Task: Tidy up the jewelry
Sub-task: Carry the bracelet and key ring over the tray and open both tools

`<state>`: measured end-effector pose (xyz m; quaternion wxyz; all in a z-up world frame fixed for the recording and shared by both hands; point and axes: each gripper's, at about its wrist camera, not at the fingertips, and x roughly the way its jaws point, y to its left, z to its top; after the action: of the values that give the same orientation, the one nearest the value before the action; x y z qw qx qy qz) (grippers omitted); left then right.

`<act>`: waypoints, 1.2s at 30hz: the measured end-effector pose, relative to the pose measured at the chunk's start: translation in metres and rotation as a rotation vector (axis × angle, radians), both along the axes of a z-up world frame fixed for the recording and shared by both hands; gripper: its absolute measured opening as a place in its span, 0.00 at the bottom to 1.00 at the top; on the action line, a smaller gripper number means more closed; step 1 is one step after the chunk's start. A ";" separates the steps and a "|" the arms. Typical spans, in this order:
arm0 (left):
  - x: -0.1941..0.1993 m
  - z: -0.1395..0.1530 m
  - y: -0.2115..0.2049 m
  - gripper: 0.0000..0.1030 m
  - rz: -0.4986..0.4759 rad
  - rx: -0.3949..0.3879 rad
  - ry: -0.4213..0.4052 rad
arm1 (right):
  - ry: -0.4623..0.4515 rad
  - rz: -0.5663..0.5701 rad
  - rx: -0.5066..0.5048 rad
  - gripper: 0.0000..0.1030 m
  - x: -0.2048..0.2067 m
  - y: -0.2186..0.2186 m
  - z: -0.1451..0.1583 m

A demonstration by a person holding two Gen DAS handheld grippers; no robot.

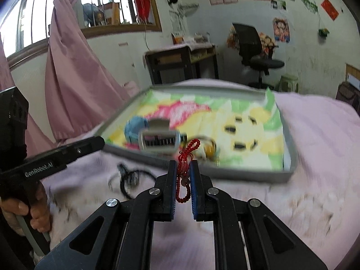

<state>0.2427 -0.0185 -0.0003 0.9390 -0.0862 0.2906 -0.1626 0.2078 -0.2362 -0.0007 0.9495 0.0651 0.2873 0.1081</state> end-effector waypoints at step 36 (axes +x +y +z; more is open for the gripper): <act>0.041 -0.018 0.003 0.45 0.033 0.065 0.104 | 0.038 -0.041 -0.034 0.38 0.046 0.010 -0.022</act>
<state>0.2842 -0.0155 -0.0187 0.9274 -0.0686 0.3428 -0.1327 0.2538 -0.2258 -0.0227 0.9468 0.0568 0.3058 0.0823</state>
